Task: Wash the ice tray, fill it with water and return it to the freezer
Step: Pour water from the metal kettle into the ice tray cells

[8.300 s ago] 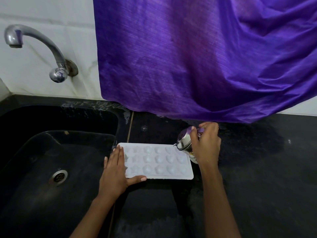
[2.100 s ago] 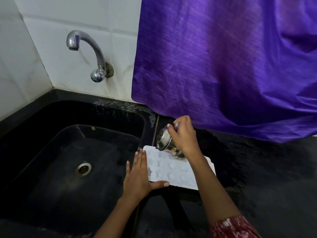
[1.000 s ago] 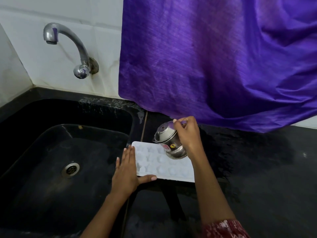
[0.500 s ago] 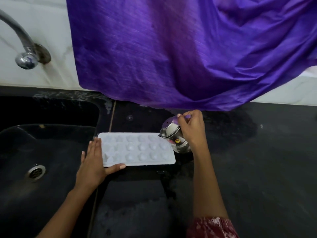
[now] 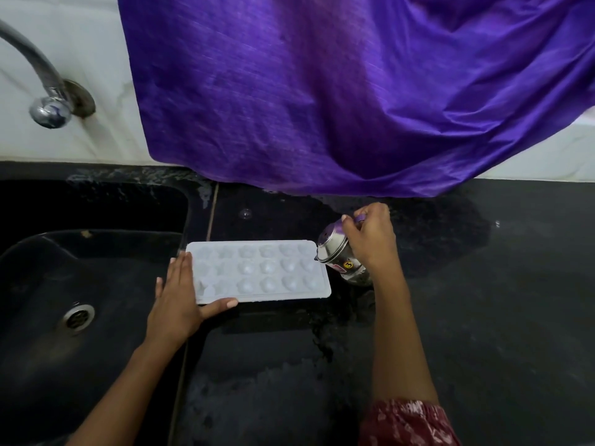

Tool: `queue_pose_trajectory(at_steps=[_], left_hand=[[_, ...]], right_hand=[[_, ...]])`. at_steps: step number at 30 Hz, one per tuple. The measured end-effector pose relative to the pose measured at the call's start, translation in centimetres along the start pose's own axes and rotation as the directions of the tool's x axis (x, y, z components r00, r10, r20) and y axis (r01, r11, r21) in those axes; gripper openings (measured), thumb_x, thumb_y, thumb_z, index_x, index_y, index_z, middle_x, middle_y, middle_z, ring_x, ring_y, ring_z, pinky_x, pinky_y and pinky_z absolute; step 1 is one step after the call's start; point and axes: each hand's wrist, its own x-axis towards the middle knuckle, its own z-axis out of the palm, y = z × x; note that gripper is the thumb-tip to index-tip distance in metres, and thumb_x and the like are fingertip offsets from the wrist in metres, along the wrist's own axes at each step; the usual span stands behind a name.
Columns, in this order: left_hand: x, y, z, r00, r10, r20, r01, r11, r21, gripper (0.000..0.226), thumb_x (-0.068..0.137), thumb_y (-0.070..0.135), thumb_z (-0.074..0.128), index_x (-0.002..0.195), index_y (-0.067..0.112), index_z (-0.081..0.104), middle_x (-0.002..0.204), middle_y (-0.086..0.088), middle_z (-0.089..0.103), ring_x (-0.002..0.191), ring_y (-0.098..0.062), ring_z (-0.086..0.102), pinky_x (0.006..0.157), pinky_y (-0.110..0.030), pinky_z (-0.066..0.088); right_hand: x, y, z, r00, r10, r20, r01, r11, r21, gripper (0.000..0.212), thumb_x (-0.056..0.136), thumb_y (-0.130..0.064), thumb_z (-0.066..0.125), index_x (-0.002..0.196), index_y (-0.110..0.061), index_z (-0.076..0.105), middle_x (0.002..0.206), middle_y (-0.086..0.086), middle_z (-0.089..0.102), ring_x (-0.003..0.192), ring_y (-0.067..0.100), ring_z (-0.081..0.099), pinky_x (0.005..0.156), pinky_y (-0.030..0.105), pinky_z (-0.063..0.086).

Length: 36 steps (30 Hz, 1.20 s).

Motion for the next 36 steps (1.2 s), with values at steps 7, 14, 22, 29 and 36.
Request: queue_pose_trajectory(at_steps=[7,14,22,29,36], left_hand=[[-0.04,0.1,0.04,1.0,-0.002,0.002,0.002,1.0,0.012,0.13,0.048,0.073,0.054,0.149,0.011,0.001,0.158,-0.002,0.002,0.145,-0.015,-0.003,0.117,-0.04,-0.002],[-0.04,0.1,0.04,1.0,-0.002,0.0,0.002,1.0,0.001,0.126,0.055,0.067,0.064,0.149,0.011,0.001,0.158,-0.001,0.002,0.145,-0.015,-0.003,0.117,-0.04,-0.002],[-0.03,0.12,0.05,1.0,-0.007,0.007,0.007,1.0,-0.001,0.128,0.052,0.069,0.061,0.149,0.011,0.001,0.159,-0.001,0.001,0.145,-0.015,-0.004,0.117,-0.04,-0.003],[-0.11,0.09,0.04,1.0,0.002,0.0,-0.002,1.0,-0.013,0.13,0.048,0.071,0.056,0.149,0.011,0.002,0.158,-0.002,0.003,0.145,-0.016,-0.003,0.117,-0.041,-0.003],[-0.11,0.12,0.04,1.0,0.007,-0.007,-0.007,1.0,-0.02,0.131,0.047,0.072,0.056,0.149,0.009,0.003,0.158,-0.002,0.004,0.145,-0.016,-0.003,0.117,-0.041,-0.002]], right_hand=[[-0.2,-0.27,-0.19,1.0,-0.011,-0.02,0.011,0.999,-0.035,0.018,0.092,-0.024,0.053,0.09,-0.011,0.042,0.101,0.0,0.036,0.079,0.015,0.044,0.099,0.048,0.036],[-0.19,-0.41,-0.23,0.999,-0.032,-0.034,0.029,0.996,-0.085,0.023,0.092,-0.025,0.053,0.102,-0.005,0.046,0.112,0.008,0.043,0.082,0.015,0.043,0.1,0.046,0.034],[-0.41,-0.58,-0.16,0.997,-0.062,-0.046,0.058,0.995,-0.081,0.02,0.091,-0.024,0.053,0.097,-0.008,0.044,0.104,0.003,0.039,0.083,0.016,0.045,0.101,0.048,0.034],[-0.58,-0.56,-0.12,0.999,-0.048,-0.023,0.046,0.996,-0.073,0.019,0.091,-0.024,0.053,0.09,-0.014,0.038,0.101,0.0,0.035,0.082,0.017,0.046,0.101,0.051,0.034],[-0.21,-0.1,-0.13,0.997,0.046,-0.07,-0.04,0.996,0.08,0.017,0.09,-0.021,0.055,0.084,-0.009,0.045,0.098,0.004,0.042,0.081,0.016,0.046,0.089,0.042,0.04]])
